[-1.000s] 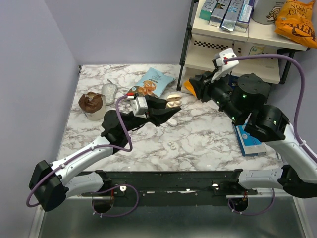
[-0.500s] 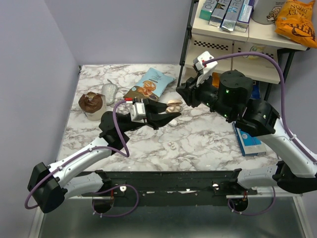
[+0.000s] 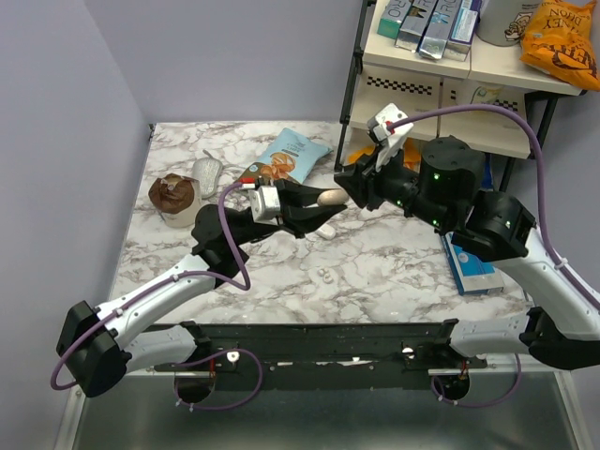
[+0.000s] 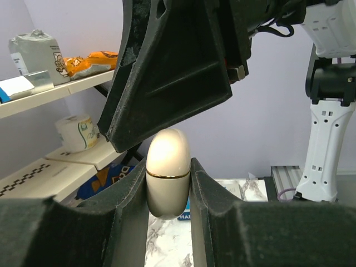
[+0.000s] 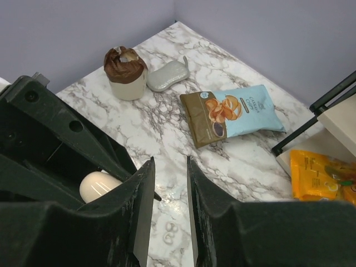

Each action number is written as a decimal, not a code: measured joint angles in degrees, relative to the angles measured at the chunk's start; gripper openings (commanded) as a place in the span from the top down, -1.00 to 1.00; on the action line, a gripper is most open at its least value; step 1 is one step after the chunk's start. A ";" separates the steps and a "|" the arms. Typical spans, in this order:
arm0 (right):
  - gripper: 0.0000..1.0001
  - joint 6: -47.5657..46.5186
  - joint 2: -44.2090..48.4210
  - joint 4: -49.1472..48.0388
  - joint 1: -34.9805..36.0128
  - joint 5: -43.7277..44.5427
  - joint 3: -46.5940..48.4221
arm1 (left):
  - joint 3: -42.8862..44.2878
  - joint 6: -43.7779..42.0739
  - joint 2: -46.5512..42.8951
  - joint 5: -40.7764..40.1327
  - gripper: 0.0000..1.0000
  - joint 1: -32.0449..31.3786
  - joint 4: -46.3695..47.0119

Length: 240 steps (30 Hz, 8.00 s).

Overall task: Insert the wireless bluetooth earbuds into the charging case
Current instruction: Close the charging case, then place the charging case at the center of the board, then pick up the charging case at the center of the board, then open the charging case.

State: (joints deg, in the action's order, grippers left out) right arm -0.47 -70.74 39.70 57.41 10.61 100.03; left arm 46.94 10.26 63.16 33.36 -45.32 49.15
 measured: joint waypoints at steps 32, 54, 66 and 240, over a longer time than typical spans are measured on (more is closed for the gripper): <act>-0.53 16.50 15.32 -12.66 -3.89 18.12 -38.77 | -16.41 26.69 12.11 -19.85 1.00 15.50 -25.92; -0.53 17.09 17.94 -14.64 -3.91 16.55 -42.60 | -8.00 33.07 34.69 -15.17 -0.04 23.26 -24.57; -0.53 16.94 17.92 -15.56 -3.91 16.48 -43.52 | -6.60 31.41 32.22 -15.47 -0.17 25.53 -32.02; -0.82 13.53 -0.94 -4.55 -4.17 -5.84 -18.51 | -25.92 -14.40 -14.51 -20.65 1.00 -2.71 -1.27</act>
State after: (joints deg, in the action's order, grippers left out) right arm 13.06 -71.68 35.16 53.23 4.78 81.52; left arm 21.02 -4.14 48.64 12.71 -48.03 47.88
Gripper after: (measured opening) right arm 0.911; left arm 0.747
